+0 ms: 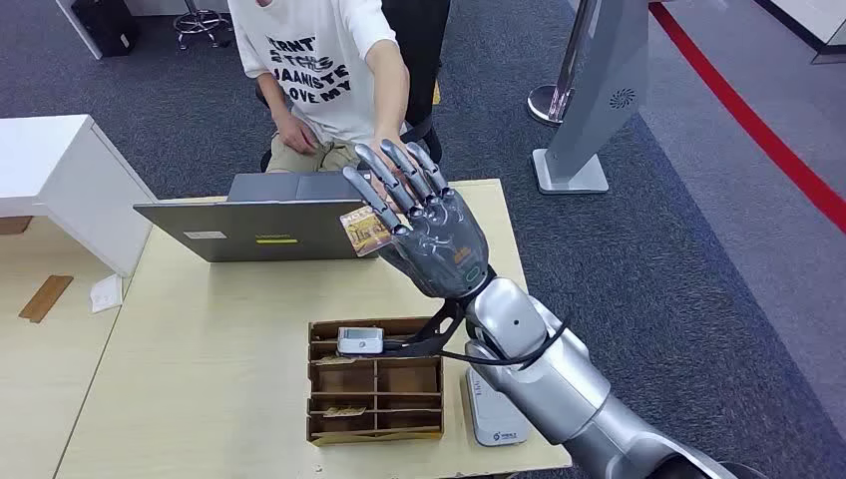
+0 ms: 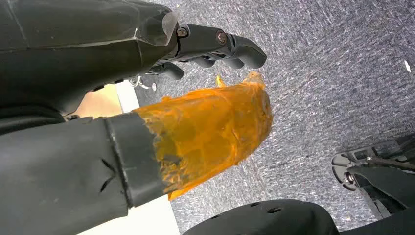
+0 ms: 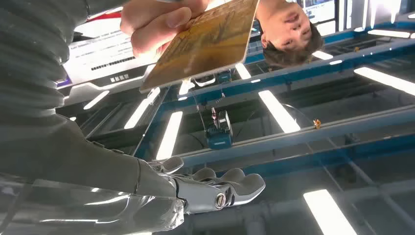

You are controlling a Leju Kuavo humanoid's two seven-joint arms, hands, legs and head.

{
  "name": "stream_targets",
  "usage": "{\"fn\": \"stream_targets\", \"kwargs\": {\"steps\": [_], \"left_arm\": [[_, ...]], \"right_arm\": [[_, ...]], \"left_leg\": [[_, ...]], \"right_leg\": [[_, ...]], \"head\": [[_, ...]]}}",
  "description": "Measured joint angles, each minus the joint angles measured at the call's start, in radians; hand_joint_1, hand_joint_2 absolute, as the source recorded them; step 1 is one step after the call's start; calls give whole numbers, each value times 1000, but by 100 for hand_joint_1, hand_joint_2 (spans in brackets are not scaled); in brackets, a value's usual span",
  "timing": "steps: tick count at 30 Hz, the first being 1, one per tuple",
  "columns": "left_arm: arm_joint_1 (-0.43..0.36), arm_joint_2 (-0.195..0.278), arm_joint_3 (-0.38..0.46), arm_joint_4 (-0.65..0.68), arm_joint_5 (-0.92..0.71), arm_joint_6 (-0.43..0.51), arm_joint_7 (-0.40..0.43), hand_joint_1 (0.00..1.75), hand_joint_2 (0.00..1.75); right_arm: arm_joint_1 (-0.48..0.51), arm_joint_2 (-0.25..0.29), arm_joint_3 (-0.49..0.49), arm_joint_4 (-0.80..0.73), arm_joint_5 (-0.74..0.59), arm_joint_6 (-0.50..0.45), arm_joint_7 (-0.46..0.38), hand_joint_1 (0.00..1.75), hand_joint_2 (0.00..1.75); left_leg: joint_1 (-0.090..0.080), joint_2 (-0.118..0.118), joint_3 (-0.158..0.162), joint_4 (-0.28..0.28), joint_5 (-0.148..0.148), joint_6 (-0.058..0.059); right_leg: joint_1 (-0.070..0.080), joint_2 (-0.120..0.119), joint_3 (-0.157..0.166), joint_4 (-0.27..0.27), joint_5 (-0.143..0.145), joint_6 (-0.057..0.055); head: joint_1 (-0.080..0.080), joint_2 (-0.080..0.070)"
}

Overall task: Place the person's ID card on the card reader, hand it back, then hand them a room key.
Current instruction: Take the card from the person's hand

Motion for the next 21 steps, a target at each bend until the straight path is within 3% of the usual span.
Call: {"fn": "stream_targets", "kwargs": {"steps": [2,3,6,21], "left_arm": [[0,0,0,0,0,0,0,0,0],[0,0,0,0,0,-1,1,0,0],[0,0,0,0,0,-1,4,0,0],[0,0,0,0,0,-2,8,0,0]], "right_arm": [[-3,1,0,12,1,0,2,103,175],[-6,1,0,22,2,1,4,134,175],[-8,2,0,45,3,1,6,170,175],[-8,2,-2,94,-1,0,10,175,175]], "left_leg": [[0,0,0,0,0,0],[0,0,0,0,0,0],[0,0,0,0,0,0],[0,0,0,0,0,0]], "right_leg": [[0,0,0,0,0,0],[0,0,0,0,0,0],[0,0,0,0,0,0],[0,0,0,0,0,0]], "head": [[0,0],[0,0],[0,0],[0,0]]}}
